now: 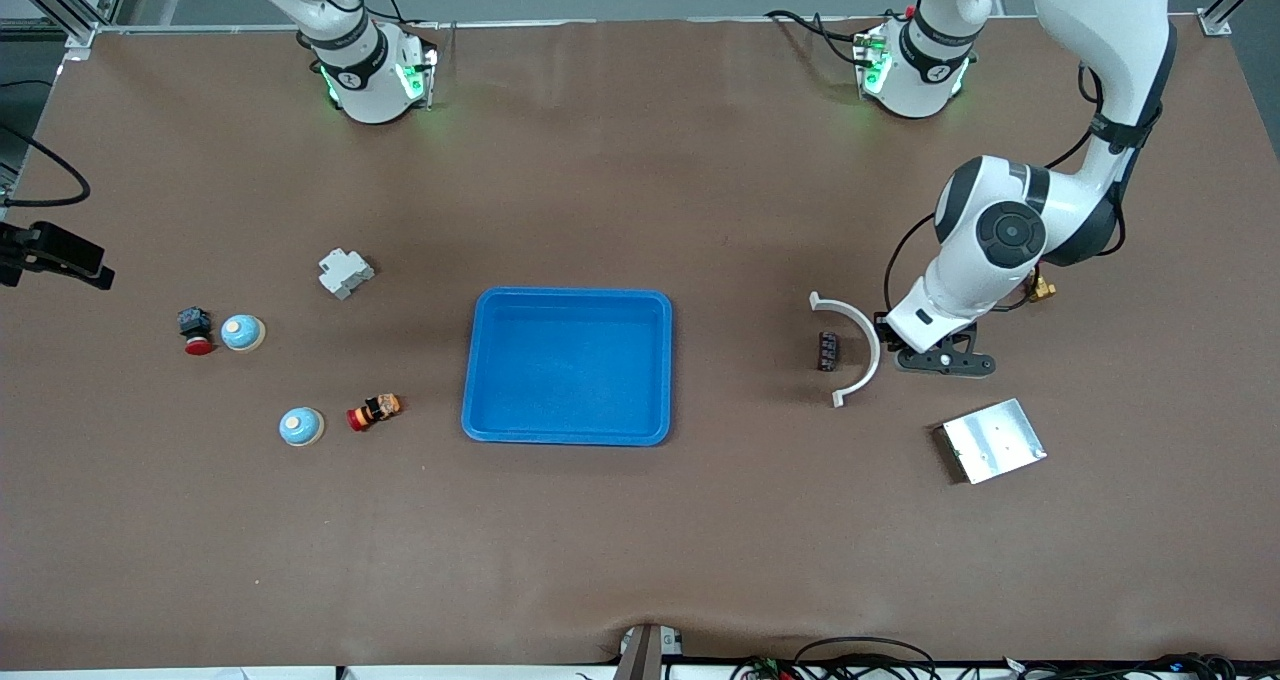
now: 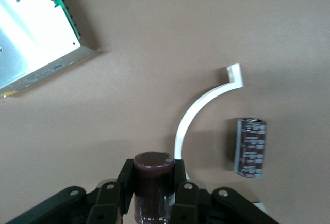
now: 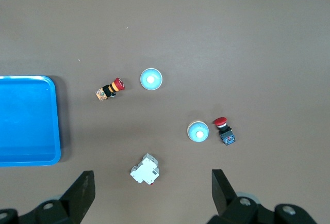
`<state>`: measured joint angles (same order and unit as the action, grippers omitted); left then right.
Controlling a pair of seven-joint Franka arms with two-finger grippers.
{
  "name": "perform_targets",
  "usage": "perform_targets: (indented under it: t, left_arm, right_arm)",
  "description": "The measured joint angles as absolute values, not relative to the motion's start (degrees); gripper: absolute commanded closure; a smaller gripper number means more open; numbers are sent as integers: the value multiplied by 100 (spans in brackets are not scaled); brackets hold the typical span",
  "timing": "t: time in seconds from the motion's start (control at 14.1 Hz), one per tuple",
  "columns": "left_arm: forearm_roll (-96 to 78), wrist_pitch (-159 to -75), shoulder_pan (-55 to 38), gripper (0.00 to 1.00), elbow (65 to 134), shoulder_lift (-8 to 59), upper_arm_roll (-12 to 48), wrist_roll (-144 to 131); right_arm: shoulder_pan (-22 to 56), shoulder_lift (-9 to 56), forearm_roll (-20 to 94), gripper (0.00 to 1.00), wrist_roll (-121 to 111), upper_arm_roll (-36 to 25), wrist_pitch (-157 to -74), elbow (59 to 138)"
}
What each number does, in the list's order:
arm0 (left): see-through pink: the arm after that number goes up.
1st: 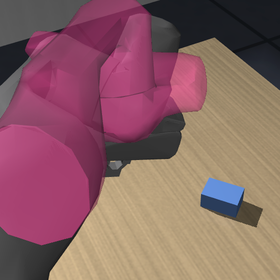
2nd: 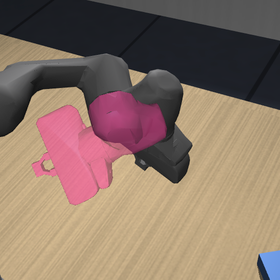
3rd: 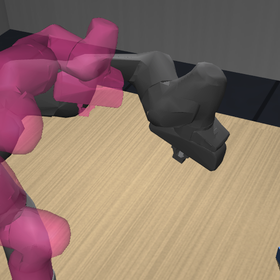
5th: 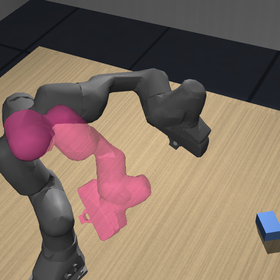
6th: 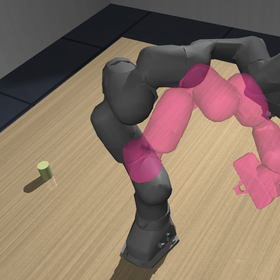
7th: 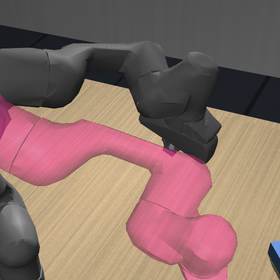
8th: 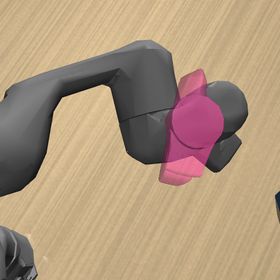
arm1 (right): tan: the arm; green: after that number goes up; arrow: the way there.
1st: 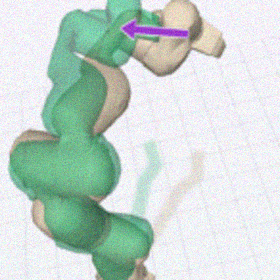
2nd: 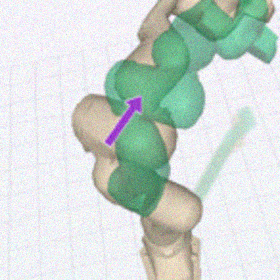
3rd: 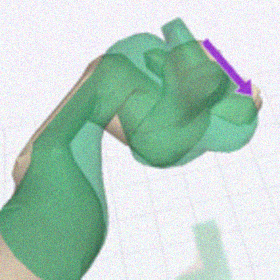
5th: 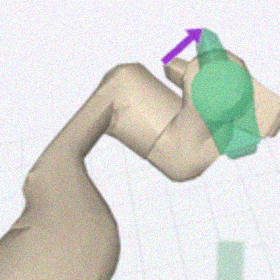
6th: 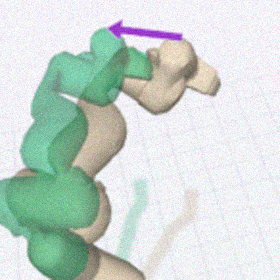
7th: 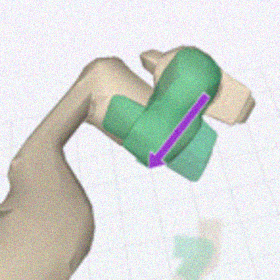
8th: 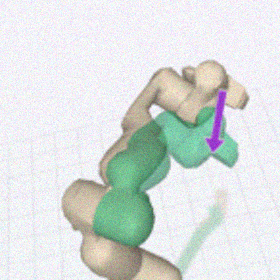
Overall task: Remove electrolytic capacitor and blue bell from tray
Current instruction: 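Lower the capacitor inside the white arc and open the left gripper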
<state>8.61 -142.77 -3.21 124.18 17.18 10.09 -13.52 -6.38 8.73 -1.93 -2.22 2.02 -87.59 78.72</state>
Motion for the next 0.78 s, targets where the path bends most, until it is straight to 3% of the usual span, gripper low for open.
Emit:
perform_targets:
  t: [0.78]
  left_arm:
    - [1368,-15238,215,100,12780,2027,1004,-1342]
  right_arm:
    - [-628,802,-193,0,-198,263,-8531,7826]
